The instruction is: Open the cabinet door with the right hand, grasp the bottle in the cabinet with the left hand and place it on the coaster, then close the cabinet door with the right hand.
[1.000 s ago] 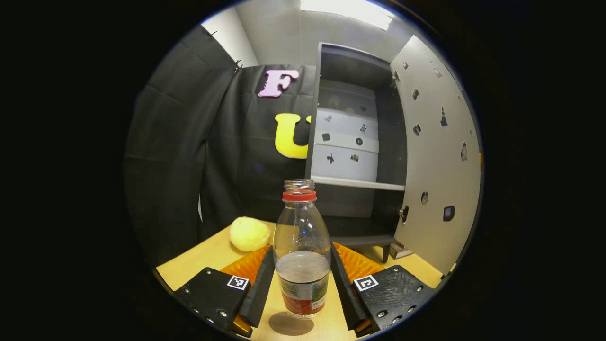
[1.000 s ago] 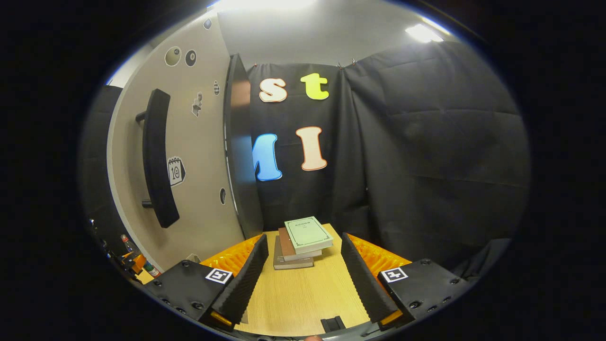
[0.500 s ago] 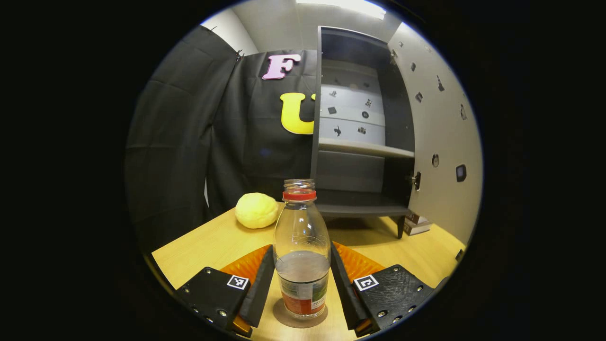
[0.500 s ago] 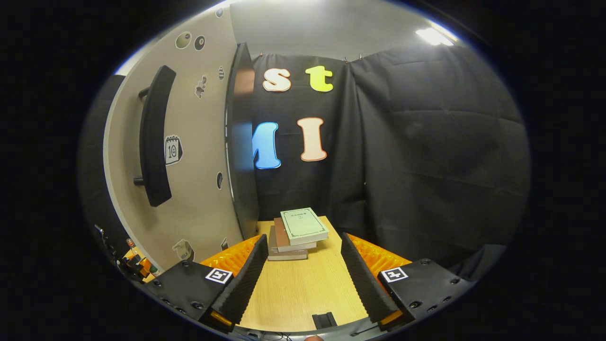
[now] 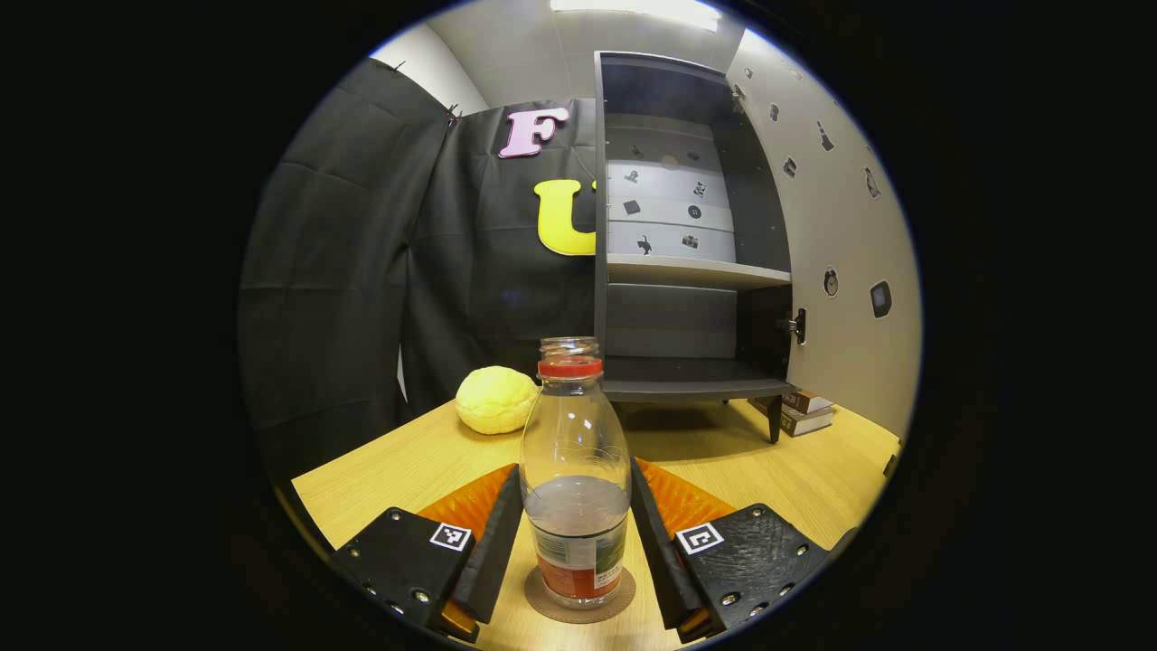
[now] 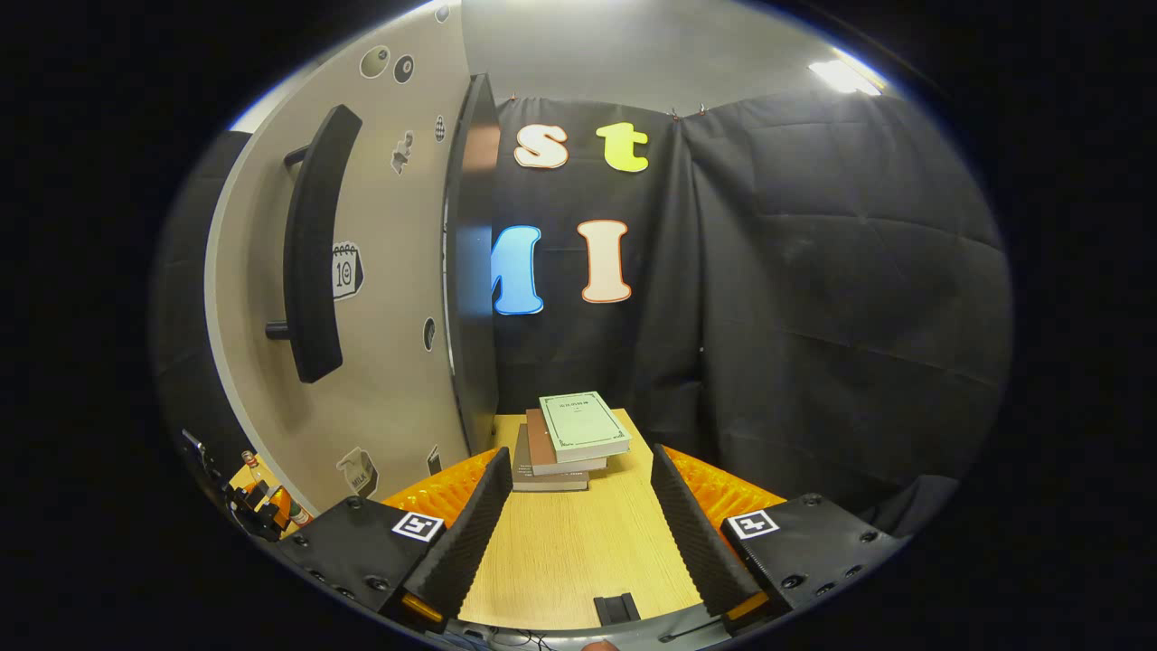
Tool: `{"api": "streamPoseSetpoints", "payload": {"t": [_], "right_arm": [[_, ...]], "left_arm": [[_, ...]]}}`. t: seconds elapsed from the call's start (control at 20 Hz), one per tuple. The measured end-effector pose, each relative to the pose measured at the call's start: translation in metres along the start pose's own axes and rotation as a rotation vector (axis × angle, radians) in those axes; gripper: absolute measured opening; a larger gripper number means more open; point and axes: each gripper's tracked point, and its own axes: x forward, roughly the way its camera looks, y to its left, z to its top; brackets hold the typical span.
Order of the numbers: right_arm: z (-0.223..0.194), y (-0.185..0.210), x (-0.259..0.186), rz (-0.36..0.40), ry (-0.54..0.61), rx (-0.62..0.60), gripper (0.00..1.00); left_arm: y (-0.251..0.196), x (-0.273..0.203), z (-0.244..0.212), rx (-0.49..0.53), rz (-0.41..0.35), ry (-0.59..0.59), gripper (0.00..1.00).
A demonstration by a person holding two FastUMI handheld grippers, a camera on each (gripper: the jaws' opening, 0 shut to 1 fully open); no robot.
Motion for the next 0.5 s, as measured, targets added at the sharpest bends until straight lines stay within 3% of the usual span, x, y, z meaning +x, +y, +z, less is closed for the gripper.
{"api": "streamPoseSetpoints", "payload": {"t": [0.15,0.5], "right_arm": [[0.004,0.005,-0.002,0.012,-0.007,-0.013,0.98],[0.013,0.015,-0.005,0.051,-0.035,-0.019,0.99]], "left_arm": [[-0.005,-0.005,0.006,0.009,-0.006,0.019,0.67],[-0.009,-0.019,0.076,0.021,-0.017,-0.093,0.67]]}}
